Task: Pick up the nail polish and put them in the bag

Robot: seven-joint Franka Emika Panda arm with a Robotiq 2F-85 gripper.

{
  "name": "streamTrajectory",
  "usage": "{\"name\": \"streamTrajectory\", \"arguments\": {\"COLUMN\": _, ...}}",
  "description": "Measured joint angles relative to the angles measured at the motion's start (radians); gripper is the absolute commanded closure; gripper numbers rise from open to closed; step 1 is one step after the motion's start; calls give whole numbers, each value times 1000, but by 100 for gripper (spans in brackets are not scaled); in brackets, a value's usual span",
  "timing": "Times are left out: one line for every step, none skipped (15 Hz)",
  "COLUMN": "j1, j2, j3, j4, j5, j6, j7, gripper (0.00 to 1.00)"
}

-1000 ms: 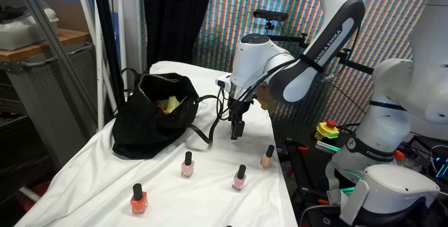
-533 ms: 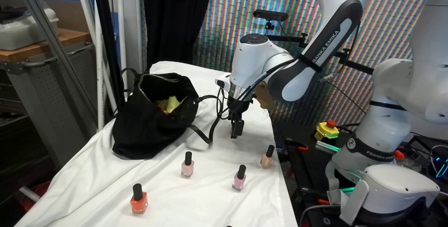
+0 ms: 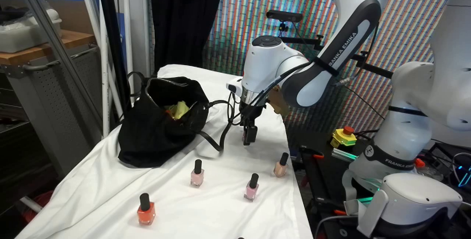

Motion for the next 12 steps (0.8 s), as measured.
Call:
{"name": "streamTrajectory", "arguments": {"j1": 0, "j2": 0, "j3": 0, "j4": 0, "j5": -4, "j6": -2, "j7": 0, "gripper": 0}}
{"name": "streamTrajectory", "arguments": {"j1": 1, "j2": -1, "j3": 0, "j4": 0, "j5": -10, "j6": -3, "j7": 0, "gripper": 0}}
{"name": "streamTrajectory", "arguments": {"j1": 1, "j2": -1, "j3": 0, "j4": 0, "j5": -15, "j6": -4, "j7": 0, "gripper": 0}}
{"name": "streamTrajectory", "arguments": {"j1": 1, "j2": -1, "j3": 0, "j4": 0, "j5": -20, "j6": -5, "j7": 0, "gripper": 0}}
{"name": "streamTrajectory", "arguments": {"j1": 2, "j2": -1, "j3": 0, "j4": 0, "j5": -27, "j6": -5, "j7": 0, "gripper": 0}}
{"name": "streamTrajectory", "arguments": {"j1": 2, "j2": -1, "j3": 0, "j4": 0, "j5": -33, "j6": -6, "j7": 0, "gripper": 0}}
{"name": "streamTrajectory", "arguments": {"j1": 2, "j2": -1, "j3": 0, "j4": 0, "j5": -39, "j6": -7, "j7": 1, "gripper": 0}}
{"name": "streamTrajectory", "arguments": {"j1": 2, "j2": -2, "j3": 0, "j4": -1, "j5": -45, "j6": -8, "j7": 1, "gripper": 0}}
{"name": "streamTrajectory", "arguments": {"j1": 3, "j2": -2, "j3": 0, "j4": -1, "j5": -50, "j6": -8, "j7": 1, "gripper": 0}}
{"name": "streamTrajectory", "arguments": {"j1": 3, "j2": -2, "j3": 0, "j4": -1, "j5": -53, "j6": -9, "j7": 1, "gripper": 0}}
{"name": "streamTrajectory", "arguments": {"j1": 3, "j2": -3, "j3": 0, "j4": -2, "j5": -55, "j6": -9, "j7": 1, "gripper": 0}}
{"name": "streamTrajectory", "arguments": {"j1": 3, "j2": -3, "j3": 0, "j4": -2, "j5": -56, "j6": -9, "j7": 1, "gripper": 1}}
